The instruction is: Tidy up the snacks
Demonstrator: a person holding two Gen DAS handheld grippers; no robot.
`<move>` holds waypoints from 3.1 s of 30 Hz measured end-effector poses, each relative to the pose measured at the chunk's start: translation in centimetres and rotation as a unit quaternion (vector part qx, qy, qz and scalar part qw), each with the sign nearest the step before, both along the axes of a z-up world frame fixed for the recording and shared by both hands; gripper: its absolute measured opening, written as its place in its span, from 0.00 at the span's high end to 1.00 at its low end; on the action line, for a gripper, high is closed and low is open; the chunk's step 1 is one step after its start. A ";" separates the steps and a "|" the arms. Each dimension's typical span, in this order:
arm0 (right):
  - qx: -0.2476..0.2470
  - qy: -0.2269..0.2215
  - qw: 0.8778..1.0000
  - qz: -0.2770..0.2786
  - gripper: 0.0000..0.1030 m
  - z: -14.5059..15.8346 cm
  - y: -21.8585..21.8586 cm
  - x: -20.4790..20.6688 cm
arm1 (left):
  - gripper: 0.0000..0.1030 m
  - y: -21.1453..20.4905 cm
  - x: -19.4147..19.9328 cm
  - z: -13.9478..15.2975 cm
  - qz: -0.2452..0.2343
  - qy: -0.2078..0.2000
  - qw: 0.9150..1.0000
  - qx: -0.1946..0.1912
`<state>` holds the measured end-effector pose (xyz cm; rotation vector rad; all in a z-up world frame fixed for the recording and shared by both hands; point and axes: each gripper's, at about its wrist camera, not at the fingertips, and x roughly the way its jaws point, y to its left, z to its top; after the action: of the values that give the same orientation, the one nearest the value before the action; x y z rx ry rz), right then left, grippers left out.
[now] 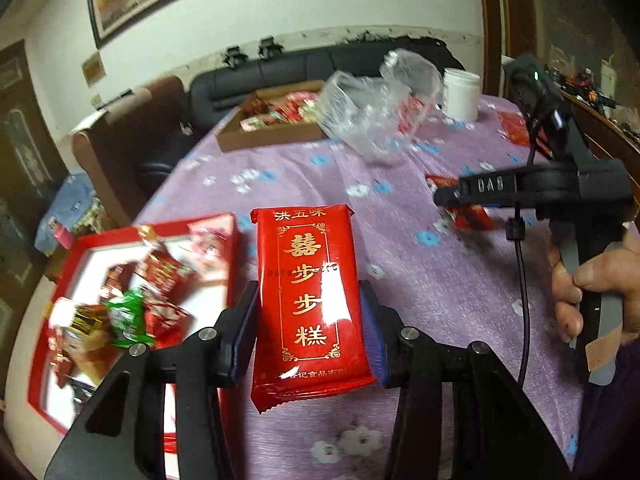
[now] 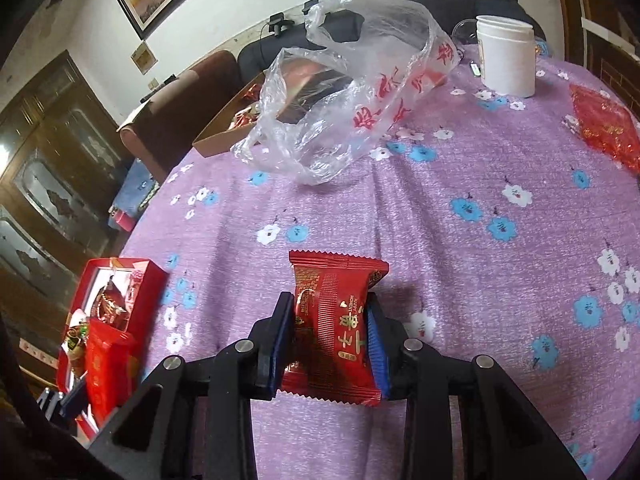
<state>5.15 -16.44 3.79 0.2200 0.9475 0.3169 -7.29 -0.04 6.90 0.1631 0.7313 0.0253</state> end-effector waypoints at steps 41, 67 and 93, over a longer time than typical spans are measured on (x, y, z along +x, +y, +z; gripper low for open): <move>0.011 -0.020 0.994 0.107 0.67 1.4 8.1 -3.1 | 0.56 11.4 -2.4 2.8 0.102 -0.060 0.993 -0.009; -0.021 -0.038 0.948 0.316 0.61 -0.3 28.7 -10.9 | 0.42 20.8 -3.2 -0.4 0.185 -0.037 0.981 -0.032; -0.006 -0.133 0.965 0.224 0.32 4.7 19.8 -10.0 | 0.18 15.1 -4.4 2.6 0.205 -0.068 0.975 0.045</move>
<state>-4.80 3.39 8.54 -0.0531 0.7245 0.7393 -11.67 15.05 9.46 0.0934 0.6177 0.4608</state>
